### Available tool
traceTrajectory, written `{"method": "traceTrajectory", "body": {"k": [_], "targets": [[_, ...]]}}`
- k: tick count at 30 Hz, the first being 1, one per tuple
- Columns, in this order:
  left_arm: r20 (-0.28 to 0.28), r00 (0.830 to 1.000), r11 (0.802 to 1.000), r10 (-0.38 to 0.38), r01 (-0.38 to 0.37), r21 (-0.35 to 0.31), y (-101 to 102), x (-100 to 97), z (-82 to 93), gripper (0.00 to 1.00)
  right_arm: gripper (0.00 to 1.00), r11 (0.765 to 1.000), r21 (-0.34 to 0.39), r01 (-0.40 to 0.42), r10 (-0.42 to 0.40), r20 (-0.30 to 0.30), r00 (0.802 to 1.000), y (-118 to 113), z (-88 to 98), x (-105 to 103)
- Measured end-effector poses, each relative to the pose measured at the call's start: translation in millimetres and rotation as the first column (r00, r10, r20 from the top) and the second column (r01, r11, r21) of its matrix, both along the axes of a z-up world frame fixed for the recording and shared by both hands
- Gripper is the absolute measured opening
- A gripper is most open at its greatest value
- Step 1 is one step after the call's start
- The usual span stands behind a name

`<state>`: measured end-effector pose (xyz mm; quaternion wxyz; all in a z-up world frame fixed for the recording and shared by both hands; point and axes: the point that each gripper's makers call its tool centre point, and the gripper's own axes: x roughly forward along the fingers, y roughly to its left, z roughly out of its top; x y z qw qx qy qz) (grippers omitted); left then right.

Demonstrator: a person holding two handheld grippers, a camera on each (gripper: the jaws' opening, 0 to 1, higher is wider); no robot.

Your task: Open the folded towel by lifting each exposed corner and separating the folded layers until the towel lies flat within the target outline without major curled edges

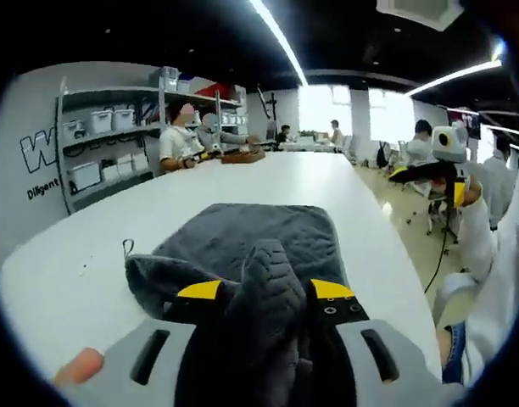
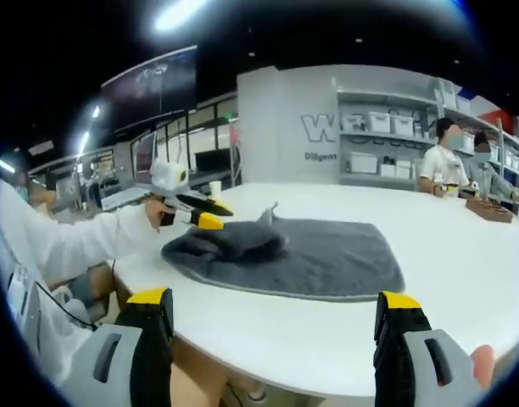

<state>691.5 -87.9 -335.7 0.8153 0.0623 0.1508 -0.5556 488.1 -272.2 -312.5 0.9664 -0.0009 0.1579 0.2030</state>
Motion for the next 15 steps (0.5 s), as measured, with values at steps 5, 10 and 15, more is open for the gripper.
{"method": "traceTrajectory", "body": {"k": [5, 10, 15], "targets": [[0.005, 0.999, 0.999, 0.038, -0.038, -0.029, 8, 3.3, -2.6, 0.48, 0.99, 1.0, 0.001, 0.013, -0.013, -0.004, 1.0, -5, -0.5, 1], [0.045, 0.997, 0.998, 0.06, -0.059, -0.016, 14, -6.5, 4.0, 0.6, 0.99, 1.0, 0.0, 0.005, -0.005, -0.014, 1.0, -2, -3.9, 1], [0.092, 0.993, 0.997, 0.071, -0.068, -0.038, 32, -41.4, 18.2, 0.67, 0.99, 1.0, -0.002, 0.008, -0.008, -0.007, 1.0, -2, -1.7, -1]]}}
